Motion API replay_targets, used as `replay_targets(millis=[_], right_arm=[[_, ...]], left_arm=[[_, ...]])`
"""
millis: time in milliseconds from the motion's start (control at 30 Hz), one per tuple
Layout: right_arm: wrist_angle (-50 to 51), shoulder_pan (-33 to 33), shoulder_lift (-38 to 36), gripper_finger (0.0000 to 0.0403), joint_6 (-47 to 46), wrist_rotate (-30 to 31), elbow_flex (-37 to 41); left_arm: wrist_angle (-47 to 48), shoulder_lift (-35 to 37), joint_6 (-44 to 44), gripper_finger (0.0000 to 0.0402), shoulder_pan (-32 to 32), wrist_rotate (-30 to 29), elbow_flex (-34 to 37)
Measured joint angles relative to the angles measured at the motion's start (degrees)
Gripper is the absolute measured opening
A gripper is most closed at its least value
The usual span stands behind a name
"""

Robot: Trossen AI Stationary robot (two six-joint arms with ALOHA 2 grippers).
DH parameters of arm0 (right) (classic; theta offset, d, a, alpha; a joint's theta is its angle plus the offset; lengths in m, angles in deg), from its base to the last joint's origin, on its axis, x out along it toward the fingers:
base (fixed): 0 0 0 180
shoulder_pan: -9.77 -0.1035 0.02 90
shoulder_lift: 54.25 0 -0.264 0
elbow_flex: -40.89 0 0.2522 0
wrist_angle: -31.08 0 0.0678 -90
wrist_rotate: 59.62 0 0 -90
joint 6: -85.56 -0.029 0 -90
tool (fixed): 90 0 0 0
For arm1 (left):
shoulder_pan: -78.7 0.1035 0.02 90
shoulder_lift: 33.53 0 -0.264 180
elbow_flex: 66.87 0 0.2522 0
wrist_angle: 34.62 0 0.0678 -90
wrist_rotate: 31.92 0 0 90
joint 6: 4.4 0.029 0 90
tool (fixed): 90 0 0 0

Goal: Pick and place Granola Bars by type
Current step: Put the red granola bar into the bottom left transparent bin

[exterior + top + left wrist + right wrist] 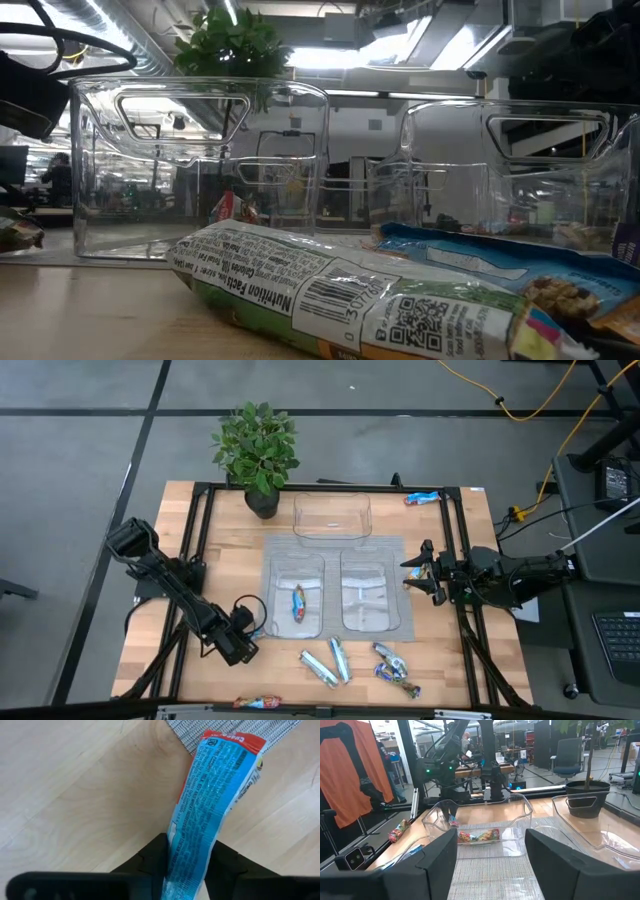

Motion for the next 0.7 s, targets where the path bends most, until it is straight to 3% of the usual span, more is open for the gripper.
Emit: replay_targets(millis=[333,600,700], right_arm=[[0.0,0.0,0.0,0.0236,0.0,0.0,0.0],[0.0,0.0,0.0,0.0236,0.1,0.0,0.0],[0.0,0.0,0.0,0.0236,0.0,0.0,0.0]], left_arm=[[0.7,3.6,0.0,0.0068,0.0,0.9,0.3],[1.5,12.0,1.9,0.0044,-0.2,4.8,0.2],[1.1,16.0,2.1,0.0035,-0.8,2.9,-0.1]])
